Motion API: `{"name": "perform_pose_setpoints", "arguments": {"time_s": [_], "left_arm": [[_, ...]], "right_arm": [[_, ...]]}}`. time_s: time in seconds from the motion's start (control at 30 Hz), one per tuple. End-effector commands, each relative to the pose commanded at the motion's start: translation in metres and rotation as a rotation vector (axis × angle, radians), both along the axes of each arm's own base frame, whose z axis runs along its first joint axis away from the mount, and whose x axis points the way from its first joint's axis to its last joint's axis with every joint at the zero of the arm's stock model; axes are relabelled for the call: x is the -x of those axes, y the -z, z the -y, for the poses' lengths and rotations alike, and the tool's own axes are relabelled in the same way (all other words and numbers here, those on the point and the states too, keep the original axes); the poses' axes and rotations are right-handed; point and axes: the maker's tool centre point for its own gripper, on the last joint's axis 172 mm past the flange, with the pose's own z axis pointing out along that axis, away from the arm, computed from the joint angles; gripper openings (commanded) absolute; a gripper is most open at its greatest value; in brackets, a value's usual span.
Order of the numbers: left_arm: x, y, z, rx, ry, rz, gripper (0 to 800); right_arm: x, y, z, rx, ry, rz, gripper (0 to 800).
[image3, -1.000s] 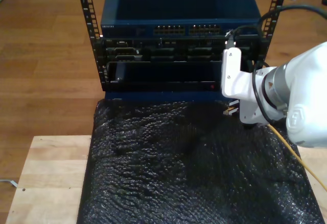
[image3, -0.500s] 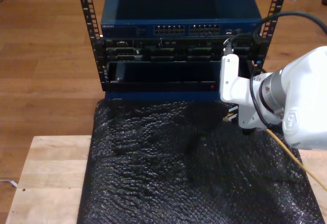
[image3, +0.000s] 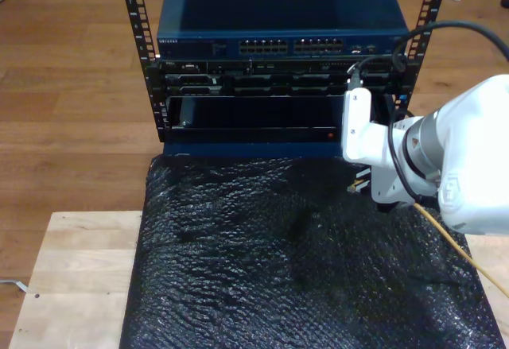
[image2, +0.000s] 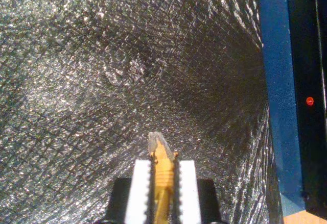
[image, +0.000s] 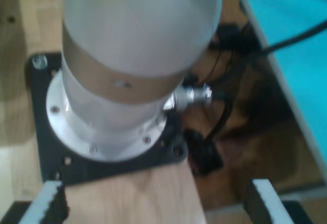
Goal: Grab the cable and plug it in
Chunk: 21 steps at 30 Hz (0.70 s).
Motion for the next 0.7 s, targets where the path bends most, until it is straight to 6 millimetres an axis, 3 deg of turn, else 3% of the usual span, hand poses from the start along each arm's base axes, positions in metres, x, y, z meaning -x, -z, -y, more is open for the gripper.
{"name": "perform_pose_setpoints", "arguments": {"time_s": [0.2, 0.33, 0.57, 0.7], "left_arm": [[0.006, 0.016, -0.008, -0.032, -0.035, 0.045, 800], [0.009, 0.034, -0.001, -0.031, -0.027, 0.052, 800], [0.012, 0.044, -0.007, -0.060, -0.044, 0.092, 800], [0.016, 0.063, -0.008, -0.097, -0.021, 0.154, 800]], "right_arm": [[0.001, 0.001, -0.001, 0.000, -0.002, -0.001, 0], [0.003, 0.004, 0.000, 0.001, -0.001, -0.009, 0], [0.005, 0.008, 0.000, 0.003, -0.001, -0.017, 0], [0.005, 0.009, 0.000, 0.002, 0.001, -0.017, 0]]}}
